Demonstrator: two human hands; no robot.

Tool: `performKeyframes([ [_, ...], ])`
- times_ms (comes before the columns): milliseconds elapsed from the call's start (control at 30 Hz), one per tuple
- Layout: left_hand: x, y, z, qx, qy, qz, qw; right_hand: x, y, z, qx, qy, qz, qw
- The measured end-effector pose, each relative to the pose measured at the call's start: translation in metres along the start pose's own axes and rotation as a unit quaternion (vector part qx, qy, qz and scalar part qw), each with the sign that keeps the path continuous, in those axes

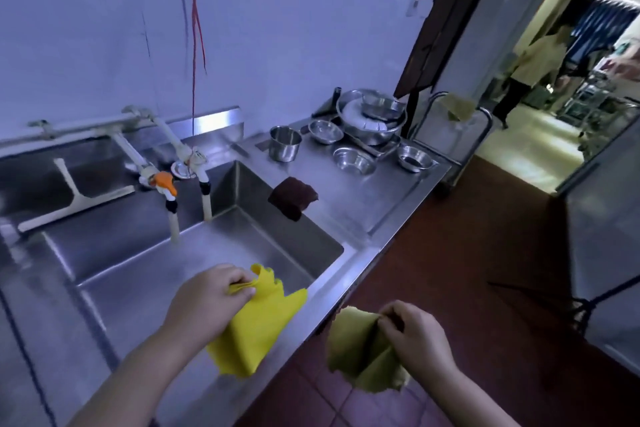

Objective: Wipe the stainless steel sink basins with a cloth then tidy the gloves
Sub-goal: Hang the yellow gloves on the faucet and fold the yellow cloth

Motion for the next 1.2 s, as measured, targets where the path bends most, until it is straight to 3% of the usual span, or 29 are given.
performKeyframes([
  [300, 0.012, -0.014, 0.107, 0.014, 0.021, 0.021, 0.999, 0.032, 0.000, 0.164, 0.018, 0.063, -0.026, 0.998],
  [433, 0.028, -0.018, 0.134, 0.027, 0.065, 0.040, 0.997, 0.043, -0.019, 0.238, 0.053, 0.096, -0.027, 0.994],
  [800, 0.034, -0.031, 0.186, -0.057, 0.229, 0.103, 0.966, 0.040, -0.093, 0.425, 0.190, 0.205, -0.063, 0.958],
  [1033, 0.022, -0.060, 0.211, -0.067, 0.281, 0.111, 0.951, 0.016, -0.122, 0.481, 0.249, 0.205, -0.088, 0.942],
  [1133, 0.017, -0.064, 0.220, -0.061, 0.283, 0.117, 0.950, 0.037, -0.123, 0.482, 0.239, 0.281, -0.100, 0.924],
  [1200, 0.013, -0.063, 0.227, -0.061, 0.277, 0.132, 0.950, 0.071, -0.110, 0.471, 0.218, 0.335, -0.040, 0.916],
])
Point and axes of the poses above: each hand's wrist, its own z-axis towards the middle knuckle, its own y-axis out of the back of the hand, x = y × z, the point moved 10 cm from there along z, towards the middle knuckle, and after that the axes turned 2 degrees about -y, right-handed, at the moved point
